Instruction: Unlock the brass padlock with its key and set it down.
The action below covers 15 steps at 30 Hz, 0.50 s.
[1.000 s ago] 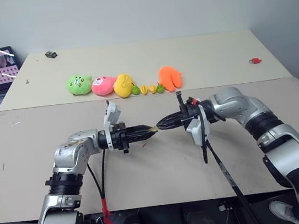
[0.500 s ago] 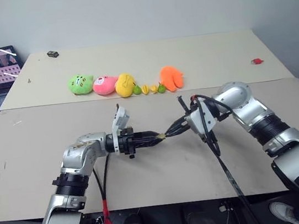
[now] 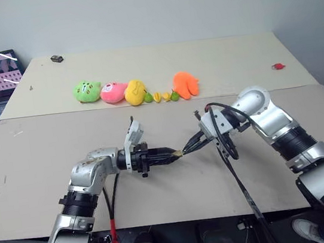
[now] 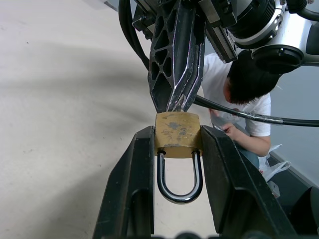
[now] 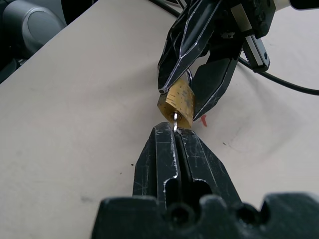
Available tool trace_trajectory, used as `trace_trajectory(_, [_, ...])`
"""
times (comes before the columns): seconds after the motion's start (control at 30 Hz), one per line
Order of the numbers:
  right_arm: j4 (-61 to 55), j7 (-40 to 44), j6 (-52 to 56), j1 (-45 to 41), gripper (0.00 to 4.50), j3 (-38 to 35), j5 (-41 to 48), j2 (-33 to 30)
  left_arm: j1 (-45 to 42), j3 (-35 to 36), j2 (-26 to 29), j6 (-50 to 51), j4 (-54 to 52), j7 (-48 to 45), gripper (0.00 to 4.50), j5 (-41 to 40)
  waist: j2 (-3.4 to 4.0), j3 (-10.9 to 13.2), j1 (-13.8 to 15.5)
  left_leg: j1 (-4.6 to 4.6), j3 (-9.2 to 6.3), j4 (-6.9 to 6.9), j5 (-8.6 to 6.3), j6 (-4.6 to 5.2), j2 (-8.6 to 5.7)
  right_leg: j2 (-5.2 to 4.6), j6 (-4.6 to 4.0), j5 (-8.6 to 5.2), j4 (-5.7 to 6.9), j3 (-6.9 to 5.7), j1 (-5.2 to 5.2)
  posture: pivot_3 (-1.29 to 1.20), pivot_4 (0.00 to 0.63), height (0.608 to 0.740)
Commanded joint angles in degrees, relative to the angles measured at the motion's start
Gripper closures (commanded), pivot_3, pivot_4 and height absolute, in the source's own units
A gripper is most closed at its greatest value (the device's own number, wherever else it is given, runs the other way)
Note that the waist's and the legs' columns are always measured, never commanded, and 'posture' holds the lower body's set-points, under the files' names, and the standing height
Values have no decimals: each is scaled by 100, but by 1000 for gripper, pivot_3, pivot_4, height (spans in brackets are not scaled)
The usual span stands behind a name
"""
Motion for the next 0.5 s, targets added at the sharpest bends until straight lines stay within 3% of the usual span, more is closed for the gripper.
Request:
trace_trajectory(0.03, [-10,60,-762,122,4451,-4,-382,170,-114,477,169,-98,-67,318,3664,-28,0,0,-14,0,0,0,0,0,0,0,0,0,0,0,0,0,150,722])
trace_trajectory(0.2, [1029,-1002,-2688,-187,4451,-245,-1348,607,-172,469,172,-95,-13,350,3664,-56,0,0,-30,7,1,-1,0,0,2,2,1,-1,1,0,2,0,150,722])
trace_trajectory(0.3, [1241,-1236,-2881,-284,3659,-380,-1363,784,-171,474,172,-88,-19,369,3664,-71,0,0,-22,6,1,-2,0,0,1,1,0,0,0,1,2,0,150,722])
trace_trajectory(0.43, [1496,-1512,-3207,-375,2216,-386,-1591,843,-157,496,156,-68,-26,365,3664,-48,0,0,0,4,0,-2,0,0,-1,-2,0,0,0,1,3,0,150,722])
trace_trajectory(0.5, [1564,-1555,-3377,-366,2216,-399,-1571,856,-164,507,145,-60,-16,366,3664,-42,0,0,2,4,0,-2,0,-1,-2,-2,0,0,0,0,4,0,150,722])
